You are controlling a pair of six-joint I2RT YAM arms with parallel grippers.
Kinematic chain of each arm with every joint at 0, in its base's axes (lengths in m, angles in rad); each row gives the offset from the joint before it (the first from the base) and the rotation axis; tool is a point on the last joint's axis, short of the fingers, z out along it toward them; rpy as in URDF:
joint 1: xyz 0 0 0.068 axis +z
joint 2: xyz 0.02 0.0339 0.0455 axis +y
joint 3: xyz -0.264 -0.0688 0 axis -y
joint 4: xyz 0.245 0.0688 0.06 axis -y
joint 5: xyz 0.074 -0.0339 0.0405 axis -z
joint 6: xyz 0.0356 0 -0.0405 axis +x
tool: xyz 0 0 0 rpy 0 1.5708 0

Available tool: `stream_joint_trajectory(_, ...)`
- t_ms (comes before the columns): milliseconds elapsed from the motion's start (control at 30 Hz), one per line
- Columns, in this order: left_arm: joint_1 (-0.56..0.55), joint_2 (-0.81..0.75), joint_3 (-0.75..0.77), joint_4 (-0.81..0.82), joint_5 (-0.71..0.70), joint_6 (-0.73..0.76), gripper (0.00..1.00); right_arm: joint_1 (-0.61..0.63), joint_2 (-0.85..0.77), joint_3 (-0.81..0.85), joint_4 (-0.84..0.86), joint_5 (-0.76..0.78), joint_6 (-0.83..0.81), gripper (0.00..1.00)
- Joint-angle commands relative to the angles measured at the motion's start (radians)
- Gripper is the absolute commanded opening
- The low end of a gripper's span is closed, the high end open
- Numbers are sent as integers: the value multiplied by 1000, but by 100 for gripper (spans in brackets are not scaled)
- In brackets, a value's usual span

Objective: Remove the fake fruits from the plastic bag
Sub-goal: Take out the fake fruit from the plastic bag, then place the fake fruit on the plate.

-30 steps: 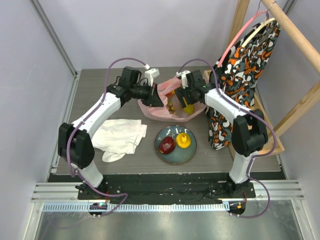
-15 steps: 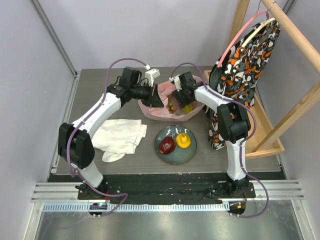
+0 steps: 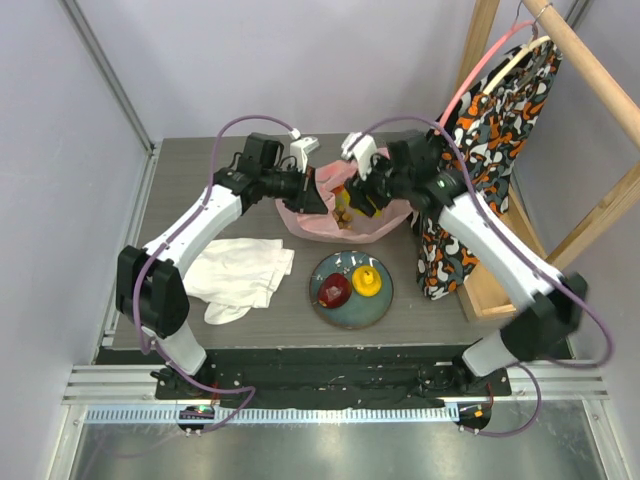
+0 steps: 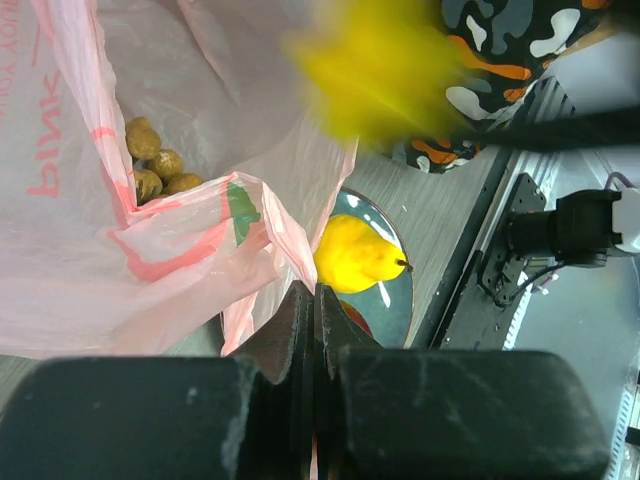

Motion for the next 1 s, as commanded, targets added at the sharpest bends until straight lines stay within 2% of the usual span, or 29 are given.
stream_joint_trajectory(0, -3, -23, 53, 24, 4, 17, 0, 172, -240, -188, -83, -123, -192, 28)
stream_joint_trajectory(200, -5, -3, 102, 6, -23, 33, 0, 305, -225, -256, -95, -109, -341, 29)
stream_joint_trajectory(433, 3, 14, 138, -10, -150, 33, 0, 311, -70, -232, -36, -37, -630, 28)
stream_joint_trajectory(633, 7, 19, 143, -7, -120, 26, 0, 276, 62, -177, -25, -32, -651, 27)
stream_joint_trajectory(967, 7, 26, 132, -11, -105, 29, 0, 227, 154, -183, -28, -45, -613, 32)
